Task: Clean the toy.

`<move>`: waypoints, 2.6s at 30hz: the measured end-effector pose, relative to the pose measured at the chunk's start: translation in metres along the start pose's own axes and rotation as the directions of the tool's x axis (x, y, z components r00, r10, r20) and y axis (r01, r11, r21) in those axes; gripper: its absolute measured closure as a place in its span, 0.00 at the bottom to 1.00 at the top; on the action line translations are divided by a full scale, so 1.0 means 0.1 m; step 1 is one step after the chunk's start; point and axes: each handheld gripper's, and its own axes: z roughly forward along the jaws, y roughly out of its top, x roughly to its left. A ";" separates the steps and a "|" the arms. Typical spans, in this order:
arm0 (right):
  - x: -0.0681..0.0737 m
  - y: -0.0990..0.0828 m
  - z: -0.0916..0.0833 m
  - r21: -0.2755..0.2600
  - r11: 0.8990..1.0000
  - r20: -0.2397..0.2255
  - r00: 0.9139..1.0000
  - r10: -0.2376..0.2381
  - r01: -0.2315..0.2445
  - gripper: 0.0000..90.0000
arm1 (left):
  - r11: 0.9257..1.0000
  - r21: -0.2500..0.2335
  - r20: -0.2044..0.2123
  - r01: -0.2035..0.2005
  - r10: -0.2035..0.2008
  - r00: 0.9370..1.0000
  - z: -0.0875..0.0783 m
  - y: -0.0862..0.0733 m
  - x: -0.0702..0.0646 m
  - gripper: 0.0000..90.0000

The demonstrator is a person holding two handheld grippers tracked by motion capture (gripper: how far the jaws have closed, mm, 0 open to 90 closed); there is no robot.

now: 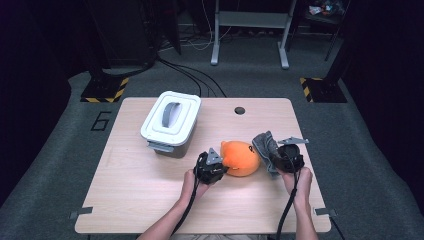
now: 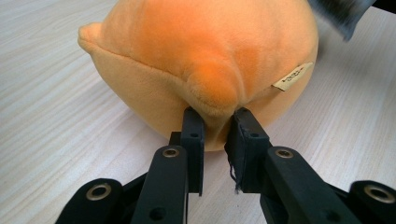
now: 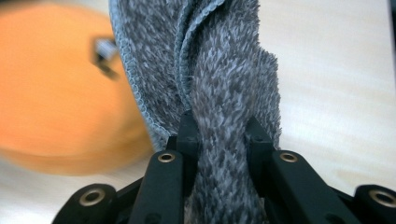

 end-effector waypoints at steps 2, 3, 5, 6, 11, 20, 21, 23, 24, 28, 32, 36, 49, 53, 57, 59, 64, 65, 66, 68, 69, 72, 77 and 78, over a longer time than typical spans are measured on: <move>0.08 0.07 -0.12 -0.039 0.999 -0.013 0.999 -0.034 0.033 0.82 | 1.000 0.000 0.000 0.000 0.000 1.000 0.00 0.00 0.00 0.85; 0.11 0.10 -0.15 -0.049 0.998 -0.021 0.999 -0.049 0.048 0.82 | 1.000 0.002 -0.002 -0.002 0.002 1.000 0.00 0.00 0.00 0.85; 0.23 0.17 -0.20 -0.064 0.995 -0.039 0.996 -0.082 0.080 0.82 | 1.000 0.004 -0.001 -0.008 0.008 1.000 -0.01 0.00 0.00 0.85; 0.30 0.20 -0.21 -0.060 0.992 -0.054 0.992 -0.111 0.107 0.82 | 1.000 0.002 -0.003 -0.007 0.007 1.000 -0.01 0.01 -0.01 0.85; 0.62 0.36 -0.14 -0.055 0.984 -0.105 0.979 -0.176 0.171 0.81 | 1.000 -0.006 -0.002 -0.011 0.011 1.000 -0.01 0.02 -0.03 0.85; 0.93 0.52 0.12 -0.028 0.971 -0.160 0.958 -0.239 0.237 0.80 | 0.998 -0.016 -0.018 -0.052 0.052 0.998 0.00 0.04 -0.06 0.85; 0.95 0.52 0.13 -0.028 0.972 -0.161 0.959 -0.234 0.233 0.80 | 0.998 -0.016 -0.020 -0.055 0.055 0.998 0.00 0.04 -0.06 0.85; 0.98 0.52 0.17 -0.025 0.970 -0.162 0.957 -0.241 0.240 0.80 | 0.998 -0.005 -0.014 -0.061 0.061 0.998 0.00 0.05 -0.05 0.85; 0.98 0.51 0.18 -0.023 0.970 -0.166 0.955 -0.244 0.244 0.79 | 0.998 -0.004 -0.017 -0.064 0.064 0.998 0.00 0.04 -0.06 0.85; 1.07 0.48 0.23 0.025 0.950 -0.102 0.946 -0.308 0.312 0.80 | 0.998 -0.008 -0.028 -0.063 0.063 0.998 0.02 0.04 -0.08 0.85; 1.13 0.47 0.24 0.048 0.927 -0.061 0.928 -0.368 0.371 0.81 | 0.999 -0.007 -0.027 -0.047 0.047 0.999 0.03 0.03 -0.06 0.85; 1.16 0.46 0.24 0.056 0.914 -0.027 0.916 -0.400 0.401 0.81 | 0.999 -0.011 -0.022 -0.032 0.032 0.999 0.03 0.02 -0.06 0.85; 1.00 0.36 0.12 0.048 0.936 -0.017 0.937 -0.349 0.349 0.81 | 1.000 -0.014 -0.005 -0.016 0.016 1.000 0.04 0.02 -0.06 0.85; 0.91 0.31 0.10 0.036 0.945 -0.017 0.946 -0.324 0.324 0.81 | 1.000 -0.008 0.000 -0.017 0.017 1.000 0.04 0.02 -0.05 0.86; 0.79 0.27 0.07 0.041 0.958 -0.018 0.959 -0.283 0.284 0.81 | 1.000 -0.012 0.002 -0.006 0.006 1.000 0.04 0.01 -0.05 0.86; 0.75 0.25 0.06 0.043 0.960 -0.019 0.961 -0.277 0.278 0.81 | 1.000 -0.011 -0.002 -0.012 0.012 1.000 0.04 0.01 -0.04 0.86; 0.55 0.16 0.06 0.038 0.978 -0.013 0.978 -0.206 0.207 0.81 | 1.000 -0.007 0.000 -0.009 0.009 1.000 0.04 0.01 -0.03 0.86; 0.52 0.14 0.06 0.048 0.981 -0.006 0.982 -0.190 0.190 0.81 | 1.000 -0.007 0.001 -0.006 0.006 1.000 0.04 0.00 -0.03 0.86; 0.49 0.13 0.07 0.051 0.984 -0.007 0.985 -0.173 0.174 0.81 | 1.000 -0.002 0.003 -0.007 0.007 1.000 0.04 0.00 -0.02 0.86; 0.40 0.09 0.09 0.055 0.988 -0.007 0.989 -0.147 0.147 0.81 | 1.000 -0.009 0.005 -0.002 0.002 1.000 0.04 0.00 -0.02 0.86; 0.38 0.08 0.10 0.055 0.989 -0.008 0.990 -0.140 0.141 0.81 | 1.000 -0.010 0.004 -0.002 0.002 1.000 0.04 0.00 -0.02 0.86; 0.30 0.04 0.15 0.055 0.992 -0.013 0.993 -0.113 0.114 0.81 | 1.000 -0.005 0.003 -0.007 0.007 1.000 0.04 0.00 -0.02 0.86; 0.18 -0.01 0.23 0.066 0.996 -0.023 0.998 -0.057 0.058 0.81 | 1.000 -0.009 0.004 -0.004 0.004 1.000 0.04 0.00 -0.01 0.86; 0.15 -0.03 0.26 0.070 0.996 -0.020 0.999 -0.049 0.050 0.81 | 1.000 -0.008 0.004 -0.005 0.005 1.000 0.04 0.00 -0.01 0.86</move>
